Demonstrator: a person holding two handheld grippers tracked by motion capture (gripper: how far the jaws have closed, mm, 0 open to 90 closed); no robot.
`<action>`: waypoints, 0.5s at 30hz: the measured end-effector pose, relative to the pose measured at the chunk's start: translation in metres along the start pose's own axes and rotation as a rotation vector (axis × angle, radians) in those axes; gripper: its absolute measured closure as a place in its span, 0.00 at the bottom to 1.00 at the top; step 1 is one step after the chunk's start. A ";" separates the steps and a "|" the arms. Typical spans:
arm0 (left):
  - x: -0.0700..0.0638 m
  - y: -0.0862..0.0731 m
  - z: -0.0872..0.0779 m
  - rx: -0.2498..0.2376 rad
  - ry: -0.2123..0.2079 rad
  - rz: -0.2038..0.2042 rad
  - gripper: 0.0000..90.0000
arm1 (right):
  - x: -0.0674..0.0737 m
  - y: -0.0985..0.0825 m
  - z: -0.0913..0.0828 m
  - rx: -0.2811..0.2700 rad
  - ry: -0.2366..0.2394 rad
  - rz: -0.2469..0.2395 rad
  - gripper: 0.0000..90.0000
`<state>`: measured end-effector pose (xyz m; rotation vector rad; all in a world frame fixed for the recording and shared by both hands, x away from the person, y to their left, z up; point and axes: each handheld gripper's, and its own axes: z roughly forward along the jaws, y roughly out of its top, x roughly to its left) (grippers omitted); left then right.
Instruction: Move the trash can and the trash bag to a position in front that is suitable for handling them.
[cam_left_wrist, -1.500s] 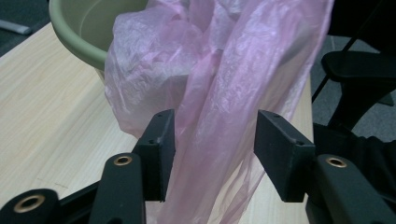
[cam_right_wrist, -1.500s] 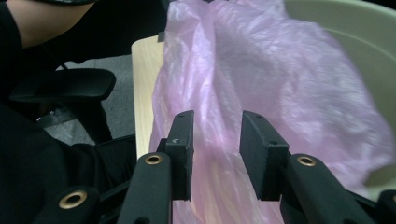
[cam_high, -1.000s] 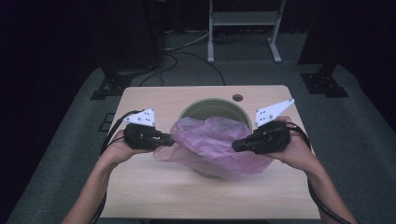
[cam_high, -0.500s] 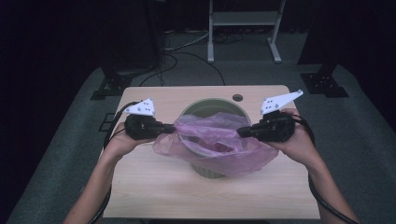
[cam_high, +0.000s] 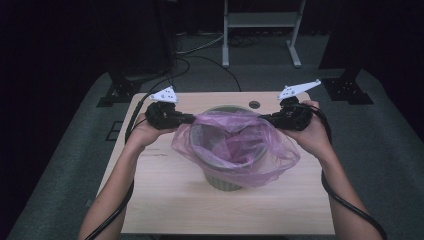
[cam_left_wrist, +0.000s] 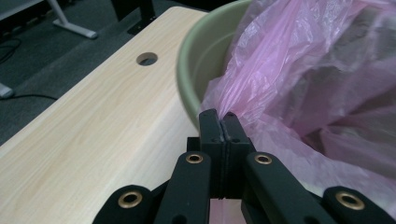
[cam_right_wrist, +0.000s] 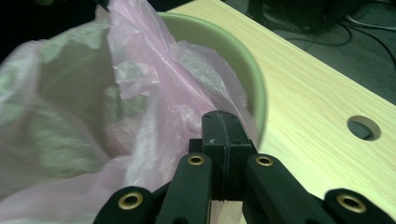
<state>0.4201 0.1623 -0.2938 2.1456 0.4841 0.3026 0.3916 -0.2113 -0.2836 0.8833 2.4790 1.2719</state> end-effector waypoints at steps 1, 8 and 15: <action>0.003 0.001 0.003 -0.004 0.006 -0.008 1.00 | -0.003 0.000 0.003 0.004 -0.005 0.004 1.00; 0.018 0.004 0.020 -0.001 0.026 -0.039 1.00 | -0.024 -0.001 0.013 -0.049 -0.034 0.078 1.00; 0.025 0.003 0.037 -0.011 0.021 -0.074 1.00 | -0.037 -0.010 0.020 -0.052 -0.044 0.135 1.00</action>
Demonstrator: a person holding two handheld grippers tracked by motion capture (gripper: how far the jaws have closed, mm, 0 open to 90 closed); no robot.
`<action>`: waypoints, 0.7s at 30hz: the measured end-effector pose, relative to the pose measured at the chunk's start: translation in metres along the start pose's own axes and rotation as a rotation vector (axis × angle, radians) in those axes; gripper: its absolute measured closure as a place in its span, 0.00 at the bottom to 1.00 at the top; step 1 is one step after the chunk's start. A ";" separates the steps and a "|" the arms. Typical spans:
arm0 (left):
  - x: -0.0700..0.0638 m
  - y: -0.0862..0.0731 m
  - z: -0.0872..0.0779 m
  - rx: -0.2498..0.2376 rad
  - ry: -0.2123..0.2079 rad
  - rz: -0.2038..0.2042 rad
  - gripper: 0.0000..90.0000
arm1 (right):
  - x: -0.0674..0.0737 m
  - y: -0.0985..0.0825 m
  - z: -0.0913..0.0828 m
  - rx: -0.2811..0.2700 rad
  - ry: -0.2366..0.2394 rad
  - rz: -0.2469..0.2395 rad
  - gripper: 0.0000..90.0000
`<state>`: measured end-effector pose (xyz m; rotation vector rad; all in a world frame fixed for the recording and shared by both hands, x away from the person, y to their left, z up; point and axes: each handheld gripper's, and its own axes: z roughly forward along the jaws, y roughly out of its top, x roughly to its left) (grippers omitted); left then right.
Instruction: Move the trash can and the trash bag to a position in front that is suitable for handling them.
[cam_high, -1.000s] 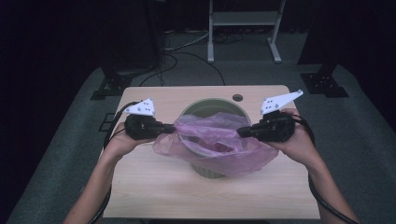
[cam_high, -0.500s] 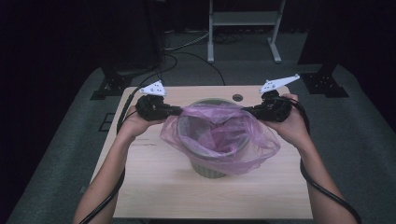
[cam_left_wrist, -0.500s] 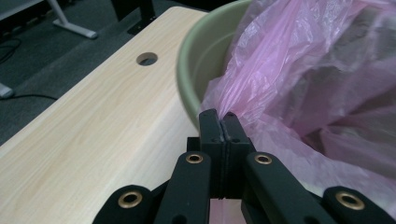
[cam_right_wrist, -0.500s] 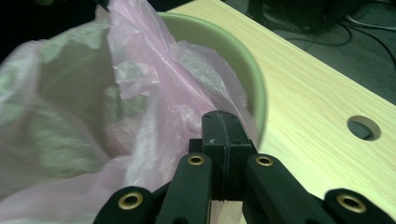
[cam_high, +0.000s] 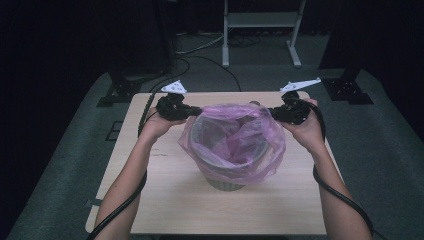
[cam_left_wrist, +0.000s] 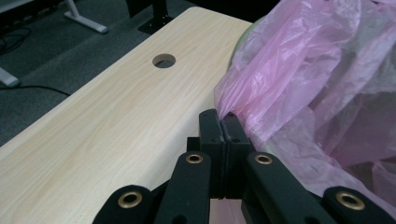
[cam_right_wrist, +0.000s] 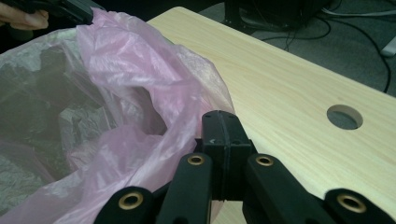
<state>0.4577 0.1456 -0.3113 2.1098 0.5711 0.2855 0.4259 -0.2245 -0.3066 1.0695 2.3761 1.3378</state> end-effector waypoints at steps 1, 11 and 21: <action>0.001 -0.001 0.003 0.003 -0.002 -0.007 1.00 | -0.002 -0.001 0.001 0.002 0.001 0.011 1.00; 0.006 -0.004 0.021 0.016 -0.023 -0.045 1.00 | -0.008 -0.011 0.013 0.031 0.024 0.046 1.00; 0.009 -0.005 0.034 0.034 -0.019 -0.085 1.00 | -0.011 -0.016 0.022 0.059 0.032 0.066 1.00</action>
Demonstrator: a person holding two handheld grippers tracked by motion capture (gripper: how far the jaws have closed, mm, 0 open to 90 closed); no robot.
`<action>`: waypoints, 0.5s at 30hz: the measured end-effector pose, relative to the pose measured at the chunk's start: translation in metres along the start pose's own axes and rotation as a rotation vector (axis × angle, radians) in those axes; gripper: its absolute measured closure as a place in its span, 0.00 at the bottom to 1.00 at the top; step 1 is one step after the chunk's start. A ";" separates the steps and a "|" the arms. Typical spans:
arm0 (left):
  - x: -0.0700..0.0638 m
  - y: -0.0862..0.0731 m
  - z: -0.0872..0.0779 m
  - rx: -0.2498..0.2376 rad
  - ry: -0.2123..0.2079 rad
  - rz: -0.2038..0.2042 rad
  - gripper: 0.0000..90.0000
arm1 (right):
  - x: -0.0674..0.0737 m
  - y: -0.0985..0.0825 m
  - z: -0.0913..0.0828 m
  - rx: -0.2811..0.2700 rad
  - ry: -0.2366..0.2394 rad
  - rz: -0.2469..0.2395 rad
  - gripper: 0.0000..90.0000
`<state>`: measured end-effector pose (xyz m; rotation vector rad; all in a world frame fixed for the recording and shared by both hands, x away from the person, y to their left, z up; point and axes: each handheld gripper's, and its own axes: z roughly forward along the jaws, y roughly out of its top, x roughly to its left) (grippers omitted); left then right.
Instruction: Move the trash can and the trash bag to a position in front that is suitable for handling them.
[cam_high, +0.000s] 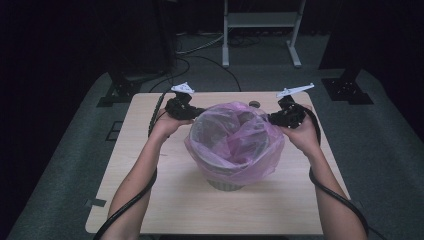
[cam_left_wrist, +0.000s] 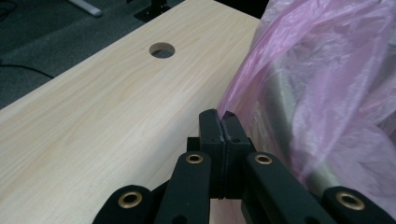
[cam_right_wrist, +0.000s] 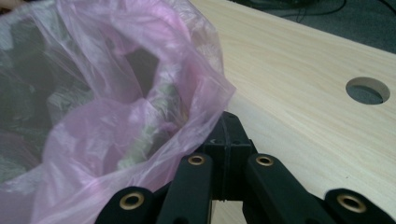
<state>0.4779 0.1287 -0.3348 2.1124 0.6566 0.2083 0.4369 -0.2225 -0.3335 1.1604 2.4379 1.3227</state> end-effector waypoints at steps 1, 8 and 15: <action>0.000 -0.001 0.002 0.010 0.007 0.002 1.00 | 0.000 -0.001 0.002 0.010 -0.006 0.003 1.00; 0.008 -0.015 0.003 0.009 -0.018 -0.046 0.97 | -0.012 -0.018 0.005 0.029 0.028 0.045 1.00; 0.009 -0.018 -0.021 -0.027 -0.023 -0.044 0.80 | -0.013 -0.025 -0.016 -0.031 0.051 0.043 0.85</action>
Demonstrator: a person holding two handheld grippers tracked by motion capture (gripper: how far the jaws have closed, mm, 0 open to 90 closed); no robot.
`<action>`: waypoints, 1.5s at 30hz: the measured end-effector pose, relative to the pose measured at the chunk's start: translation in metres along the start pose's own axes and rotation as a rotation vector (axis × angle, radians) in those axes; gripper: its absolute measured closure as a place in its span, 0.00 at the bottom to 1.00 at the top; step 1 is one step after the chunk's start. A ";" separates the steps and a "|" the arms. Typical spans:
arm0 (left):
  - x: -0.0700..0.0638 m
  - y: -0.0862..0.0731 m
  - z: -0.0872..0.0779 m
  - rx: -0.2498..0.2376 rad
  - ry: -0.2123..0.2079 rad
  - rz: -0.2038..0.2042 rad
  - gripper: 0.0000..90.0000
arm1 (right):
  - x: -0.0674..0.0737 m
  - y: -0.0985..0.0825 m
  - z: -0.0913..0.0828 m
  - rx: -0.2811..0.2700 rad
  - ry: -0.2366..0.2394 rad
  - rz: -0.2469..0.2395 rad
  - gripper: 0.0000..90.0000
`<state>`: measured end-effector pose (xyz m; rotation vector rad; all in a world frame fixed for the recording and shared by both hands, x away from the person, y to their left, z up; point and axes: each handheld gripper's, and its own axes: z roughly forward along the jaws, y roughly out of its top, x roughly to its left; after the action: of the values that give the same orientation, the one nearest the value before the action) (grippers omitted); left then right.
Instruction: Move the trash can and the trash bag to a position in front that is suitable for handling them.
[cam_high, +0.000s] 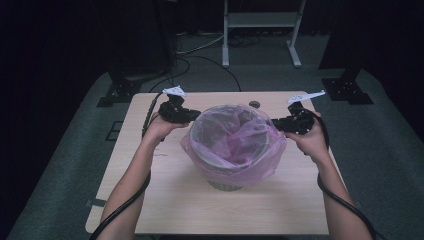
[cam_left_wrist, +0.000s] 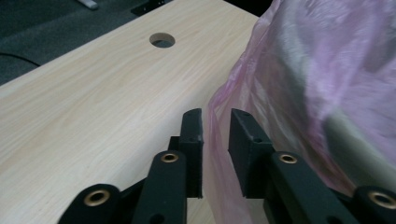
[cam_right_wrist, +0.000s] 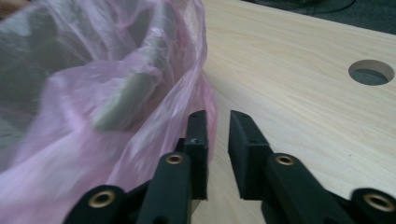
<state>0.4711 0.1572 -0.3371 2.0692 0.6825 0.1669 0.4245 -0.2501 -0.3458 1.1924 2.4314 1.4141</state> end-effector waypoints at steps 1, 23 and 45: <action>0.000 -0.001 -0.007 -0.006 0.002 0.000 0.78 | 0.000 -0.001 -0.005 -0.006 0.003 0.000 0.84; -0.020 -0.020 -0.066 -0.022 -0.054 0.067 0.63 | 0.040 0.012 -0.082 -0.095 0.007 -0.139 0.77; -0.043 -0.047 -0.062 -0.010 -0.199 0.134 0.48 | 0.049 -0.019 -0.063 0.049 0.181 -0.213 0.62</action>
<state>0.3934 0.1998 -0.3344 2.0884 0.4212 0.0393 0.3530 -0.2672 -0.3104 0.8145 2.6322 1.4630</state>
